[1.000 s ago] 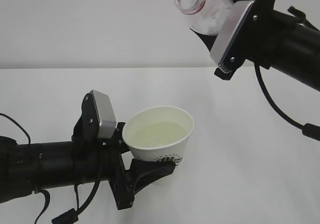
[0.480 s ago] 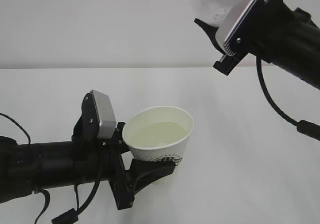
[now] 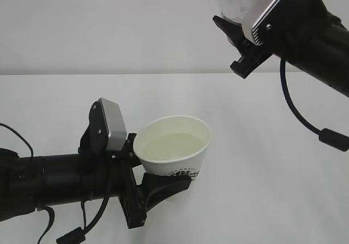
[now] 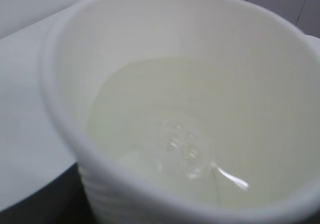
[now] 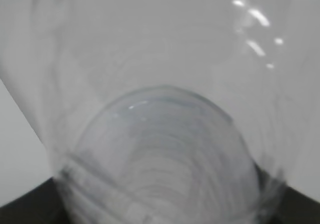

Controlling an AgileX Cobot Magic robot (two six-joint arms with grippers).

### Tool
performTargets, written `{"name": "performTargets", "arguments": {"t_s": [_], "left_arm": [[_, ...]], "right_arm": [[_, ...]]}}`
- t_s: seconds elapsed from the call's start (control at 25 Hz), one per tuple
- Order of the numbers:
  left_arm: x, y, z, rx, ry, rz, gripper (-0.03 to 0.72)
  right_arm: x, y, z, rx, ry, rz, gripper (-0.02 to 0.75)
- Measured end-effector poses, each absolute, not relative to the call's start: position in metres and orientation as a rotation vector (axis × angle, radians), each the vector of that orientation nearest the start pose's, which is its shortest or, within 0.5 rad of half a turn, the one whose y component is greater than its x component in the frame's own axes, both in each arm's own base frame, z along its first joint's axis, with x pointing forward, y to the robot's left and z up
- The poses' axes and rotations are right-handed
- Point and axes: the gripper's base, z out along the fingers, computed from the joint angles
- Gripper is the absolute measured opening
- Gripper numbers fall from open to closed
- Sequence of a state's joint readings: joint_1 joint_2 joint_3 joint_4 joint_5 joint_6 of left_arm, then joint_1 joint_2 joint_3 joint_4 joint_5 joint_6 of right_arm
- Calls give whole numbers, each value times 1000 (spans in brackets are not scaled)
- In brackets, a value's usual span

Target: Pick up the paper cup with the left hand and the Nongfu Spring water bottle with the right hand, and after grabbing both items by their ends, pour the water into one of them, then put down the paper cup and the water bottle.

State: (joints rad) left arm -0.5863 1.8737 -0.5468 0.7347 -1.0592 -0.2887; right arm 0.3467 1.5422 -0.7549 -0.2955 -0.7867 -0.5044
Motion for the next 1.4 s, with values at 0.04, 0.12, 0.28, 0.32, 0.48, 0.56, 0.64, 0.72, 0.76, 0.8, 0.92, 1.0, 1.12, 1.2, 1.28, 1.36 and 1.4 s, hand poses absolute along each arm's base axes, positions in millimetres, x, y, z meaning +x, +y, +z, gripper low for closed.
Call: {"name": "performTargets", "arguments": {"t_s": [0.04, 0.12, 0.28, 0.32, 0.48, 0.56, 0.64, 0.72, 0.76, 0.8, 0.92, 1.0, 1.12, 1.2, 1.28, 1.36, 1.4], "left_arm": [[215, -207, 128, 1065, 1603, -898, 482], [215, -207, 128, 1065, 1603, -898, 482], [215, -207, 128, 1065, 1603, -898, 482], [215, -207, 128, 1065, 1603, -898, 482], [215, -207, 128, 1065, 1603, -898, 482], [215, -207, 128, 1065, 1603, -898, 482], [215, -207, 128, 1065, 1603, -897, 482], [215, -207, 128, 1065, 1603, -897, 482], [215, -207, 128, 1063, 1604, -897, 482], [215, -207, 128, 1063, 1604, -897, 481], [215, -207, 128, 1063, 1604, -897, 481], [215, -207, 128, 1063, 1604, -897, 481], [215, -207, 128, 1063, 1604, -897, 481], [215, -207, 128, 1063, 1604, -897, 481], [215, -207, 128, 1063, 1604, -897, 481], [215, -207, 128, 1063, 1604, -897, 481], [215, -207, 128, 1063, 1604, -897, 481]], "right_arm": [[300, 128, 267, -891, 1216, -133, 473], [300, 127, 268, -870, 1230, -116, 473], [300, 127, 268, -834, 1252, -80, 473], [300, 127, 268, -826, 1257, -70, 473], [300, 127, 268, -800, 1273, -41, 473], [301, 126, 268, -786, 1281, -31, 473], [301, 126, 268, -780, 1284, -25, 473], [301, 126, 268, -775, 1287, -22, 473], [301, 126, 268, -776, 1289, -22, 473], [301, 126, 268, -769, 1292, -17, 473], [302, 125, 268, -730, 1315, 3, 473], [302, 124, 268, -708, 1326, 13, 473], [302, 123, 268, -695, 1332, 16, 473], [303, 123, 268, -687, 1335, 23, 473], [303, 123, 268, -673, 1343, 38, 473], [303, 122, 268, -648, 1356, 55, 473], [303, 121, 268, -632, 1367, 60, 473]]}}
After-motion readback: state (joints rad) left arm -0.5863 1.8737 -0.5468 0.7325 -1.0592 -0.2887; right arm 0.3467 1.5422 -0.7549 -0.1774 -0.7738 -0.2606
